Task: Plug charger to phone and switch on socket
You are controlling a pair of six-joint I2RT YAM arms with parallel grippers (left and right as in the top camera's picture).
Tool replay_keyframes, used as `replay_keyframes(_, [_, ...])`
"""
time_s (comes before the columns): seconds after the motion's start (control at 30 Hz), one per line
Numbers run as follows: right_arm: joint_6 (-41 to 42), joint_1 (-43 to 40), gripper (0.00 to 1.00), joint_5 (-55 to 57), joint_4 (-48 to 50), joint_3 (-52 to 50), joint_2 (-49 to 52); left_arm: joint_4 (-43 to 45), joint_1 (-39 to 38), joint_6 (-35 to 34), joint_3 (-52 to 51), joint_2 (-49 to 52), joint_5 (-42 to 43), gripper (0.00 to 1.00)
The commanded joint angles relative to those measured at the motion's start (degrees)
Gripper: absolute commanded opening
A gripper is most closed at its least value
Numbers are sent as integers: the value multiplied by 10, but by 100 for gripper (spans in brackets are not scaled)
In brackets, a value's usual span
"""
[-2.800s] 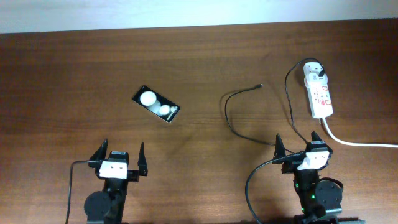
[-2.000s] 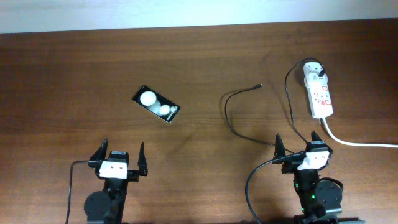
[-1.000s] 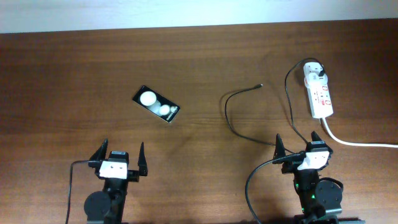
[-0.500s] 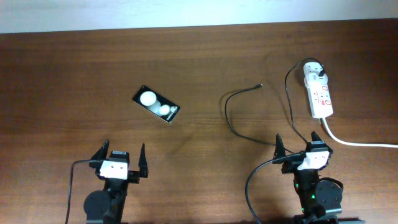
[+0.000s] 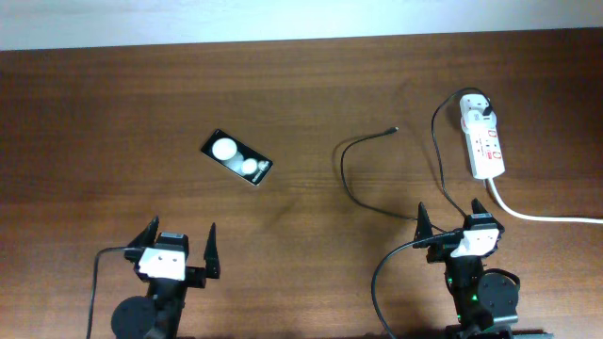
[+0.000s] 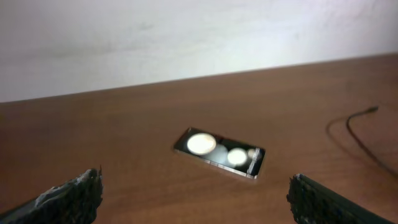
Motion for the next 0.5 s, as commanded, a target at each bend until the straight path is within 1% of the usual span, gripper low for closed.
replay_keyframes(0.0, [-1, 3, 99, -5, -3, -4, -4, -2, 4, -25, 39, 18, 9, 99])
replay_keyframes(0.07, [-1, 3, 99, -5, -3, -4, -4, -6, 4, -27, 54, 39, 8, 99])
replay_keyframes(0.2, [-1, 3, 99, -5, -3, -4, -4, -7, 4, -32, 103, 116, 9, 99])
replay_keyframes(0.23, [-1, 3, 99, -5, -3, -4, -4, -15, 4, -32, 131, 151, 9, 99])
replay_keyframes(0.33, [-1, 3, 99, -5, -3, -4, -4, -63, 4, -32, 202, 223, 14, 99])
replay_keyframes(0.4, [-1, 3, 99, -5, -3, -4, -4, -101, 4, -31, 257, 274, 56, 99])
replay_keyframes(0.43, [-1, 3, 99, -5, -3, -4, -4, -137, 4, -31, 298, 312, 85, 99])
replay_keyframes(0.47, [-1, 3, 99, -5, -3, -4, -4, -163, 4, -31, 319, 331, 95, 99])
